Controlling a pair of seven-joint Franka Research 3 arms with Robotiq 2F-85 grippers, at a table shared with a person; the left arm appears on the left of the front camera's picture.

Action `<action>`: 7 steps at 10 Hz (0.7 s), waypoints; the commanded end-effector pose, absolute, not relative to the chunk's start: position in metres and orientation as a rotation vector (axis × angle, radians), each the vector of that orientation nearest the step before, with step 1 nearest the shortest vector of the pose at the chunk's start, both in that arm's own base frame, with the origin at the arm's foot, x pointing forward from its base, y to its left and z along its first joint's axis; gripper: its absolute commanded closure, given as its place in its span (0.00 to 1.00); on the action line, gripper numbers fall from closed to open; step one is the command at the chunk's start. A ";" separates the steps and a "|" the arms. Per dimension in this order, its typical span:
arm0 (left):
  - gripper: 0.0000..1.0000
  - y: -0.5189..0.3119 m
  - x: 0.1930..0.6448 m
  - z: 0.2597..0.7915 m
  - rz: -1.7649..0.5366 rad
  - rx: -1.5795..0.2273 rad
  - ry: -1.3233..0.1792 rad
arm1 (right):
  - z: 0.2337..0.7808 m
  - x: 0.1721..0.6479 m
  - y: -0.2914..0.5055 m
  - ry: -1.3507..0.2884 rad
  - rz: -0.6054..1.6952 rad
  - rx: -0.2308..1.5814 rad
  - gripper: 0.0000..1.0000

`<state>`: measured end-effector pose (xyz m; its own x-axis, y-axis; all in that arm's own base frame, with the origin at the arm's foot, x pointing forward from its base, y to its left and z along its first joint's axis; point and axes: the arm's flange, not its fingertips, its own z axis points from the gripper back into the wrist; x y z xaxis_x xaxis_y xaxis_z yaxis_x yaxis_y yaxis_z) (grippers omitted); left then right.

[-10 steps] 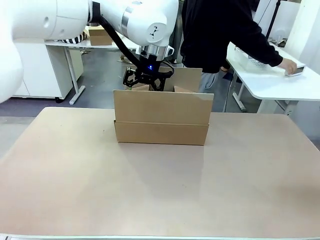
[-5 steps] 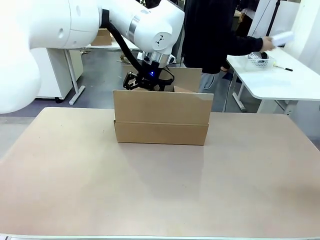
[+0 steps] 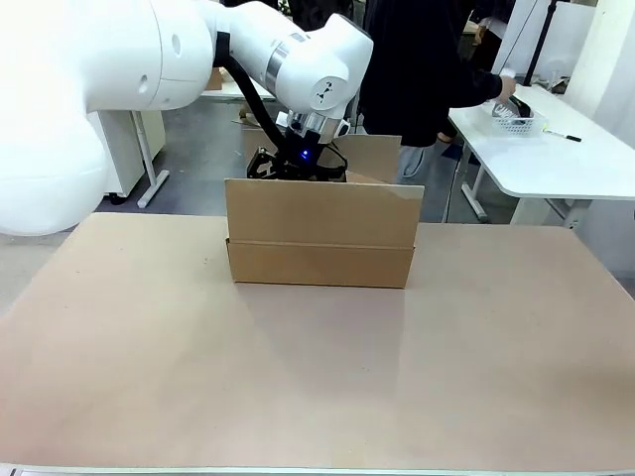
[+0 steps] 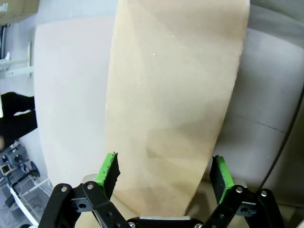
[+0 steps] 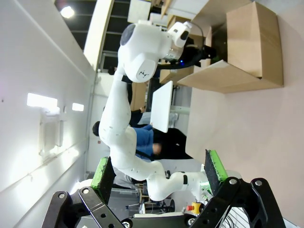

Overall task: Pack the gift set into the box.
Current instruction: Place both hands on the side flaps of the Package Box and spread them outward.

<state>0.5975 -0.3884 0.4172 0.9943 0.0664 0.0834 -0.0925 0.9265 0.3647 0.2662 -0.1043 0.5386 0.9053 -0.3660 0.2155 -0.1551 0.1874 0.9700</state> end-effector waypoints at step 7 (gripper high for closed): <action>0.00 -0.375 0.598 0.430 0.160 0.501 -0.049 | 0.541 0.270 -0.104 -0.478 -0.135 1.401 0.00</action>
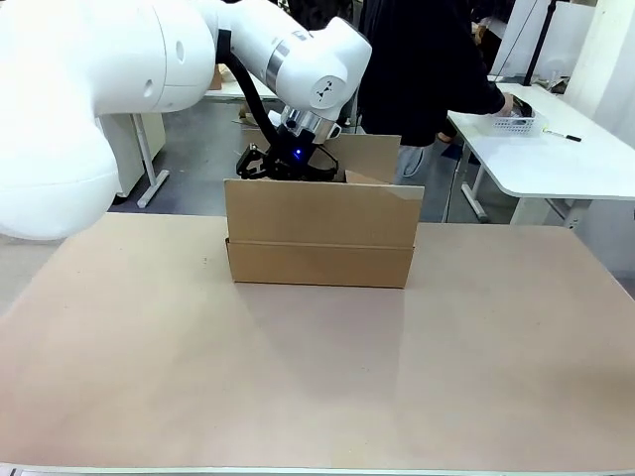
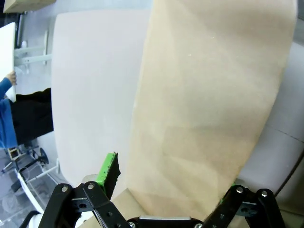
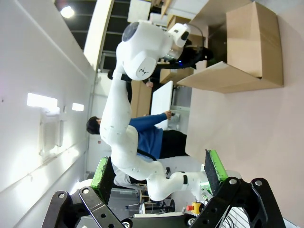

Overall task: Pack the gift set into the box.
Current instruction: Place both hands on the side flaps of the Package Box and spread them outward.

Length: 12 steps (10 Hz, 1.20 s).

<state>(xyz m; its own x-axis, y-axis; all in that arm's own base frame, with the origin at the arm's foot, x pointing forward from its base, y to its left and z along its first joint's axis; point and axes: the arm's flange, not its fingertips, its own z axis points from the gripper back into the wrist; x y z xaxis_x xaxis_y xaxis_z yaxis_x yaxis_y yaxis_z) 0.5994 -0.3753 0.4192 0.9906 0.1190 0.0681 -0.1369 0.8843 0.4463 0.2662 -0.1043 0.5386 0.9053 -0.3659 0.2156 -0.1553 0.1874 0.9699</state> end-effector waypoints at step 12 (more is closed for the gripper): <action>0.00 -0.311 0.574 0.488 0.206 0.471 -0.094 | 0.541 0.270 -0.104 -0.478 -0.135 1.401 0.00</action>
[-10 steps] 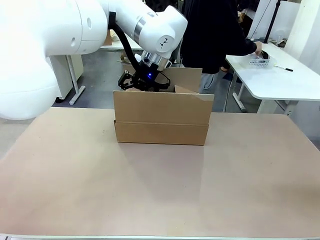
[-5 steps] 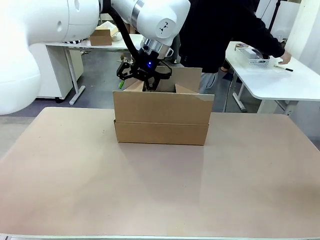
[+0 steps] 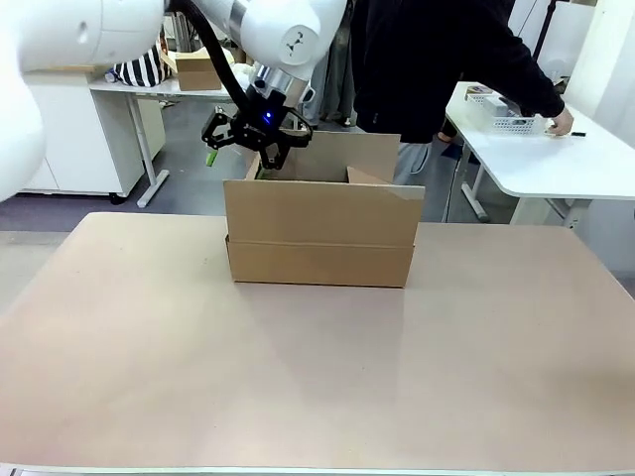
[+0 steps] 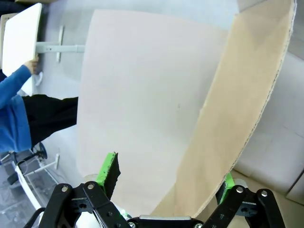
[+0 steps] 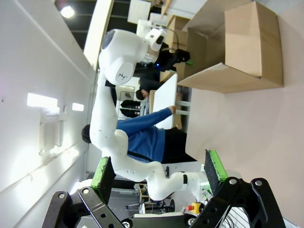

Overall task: Pack the gift set into the box.
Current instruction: Place both hands on the side flaps of the Package Box and spread them outward.

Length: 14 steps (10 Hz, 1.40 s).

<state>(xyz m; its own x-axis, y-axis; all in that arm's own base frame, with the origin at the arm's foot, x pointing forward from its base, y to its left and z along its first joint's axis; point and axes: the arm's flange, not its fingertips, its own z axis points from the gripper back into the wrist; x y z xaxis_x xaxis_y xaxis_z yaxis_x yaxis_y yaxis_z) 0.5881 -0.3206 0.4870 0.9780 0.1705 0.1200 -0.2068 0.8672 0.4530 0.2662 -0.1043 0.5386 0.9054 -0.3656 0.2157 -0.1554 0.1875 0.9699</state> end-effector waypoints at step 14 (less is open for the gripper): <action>0.00 -0.169 0.561 0.471 0.154 -0.123 -0.043 | 0.541 0.270 -0.104 -0.478 -0.135 1.401 0.00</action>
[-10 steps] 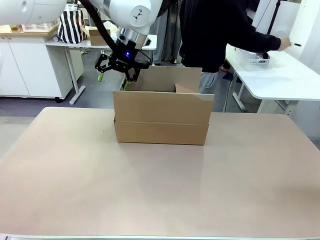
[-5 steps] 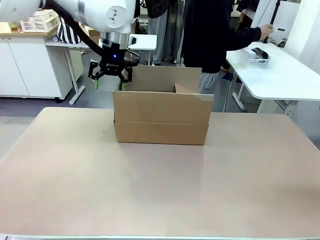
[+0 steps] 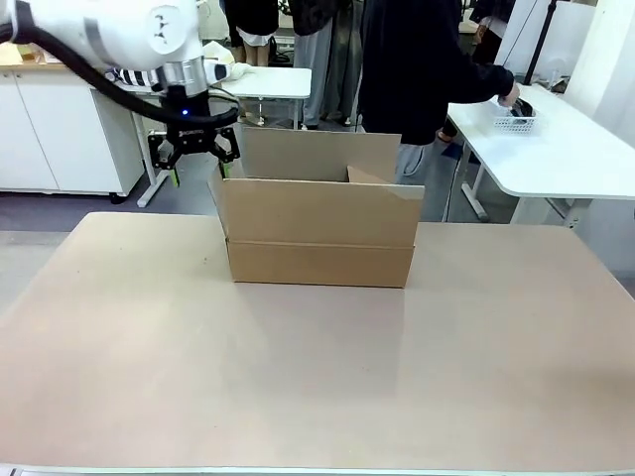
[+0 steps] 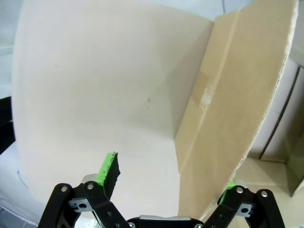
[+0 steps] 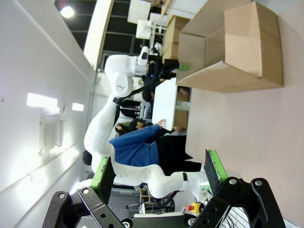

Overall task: Pack the gift set into the box.
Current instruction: Place both hands on the side flaps of the Package Box and spread them outward.

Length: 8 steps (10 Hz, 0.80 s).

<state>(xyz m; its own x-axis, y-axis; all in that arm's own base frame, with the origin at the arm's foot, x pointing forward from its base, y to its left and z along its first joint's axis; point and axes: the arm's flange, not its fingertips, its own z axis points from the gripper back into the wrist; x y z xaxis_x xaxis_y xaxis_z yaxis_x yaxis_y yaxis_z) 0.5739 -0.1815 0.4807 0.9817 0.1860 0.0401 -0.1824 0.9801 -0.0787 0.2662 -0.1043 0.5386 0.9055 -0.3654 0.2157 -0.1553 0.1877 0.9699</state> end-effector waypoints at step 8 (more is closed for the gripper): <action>0.00 -0.104 0.546 0.430 -0.016 -0.566 -0.049 | 0.541 0.270 -0.104 -0.478 -0.135 1.401 0.00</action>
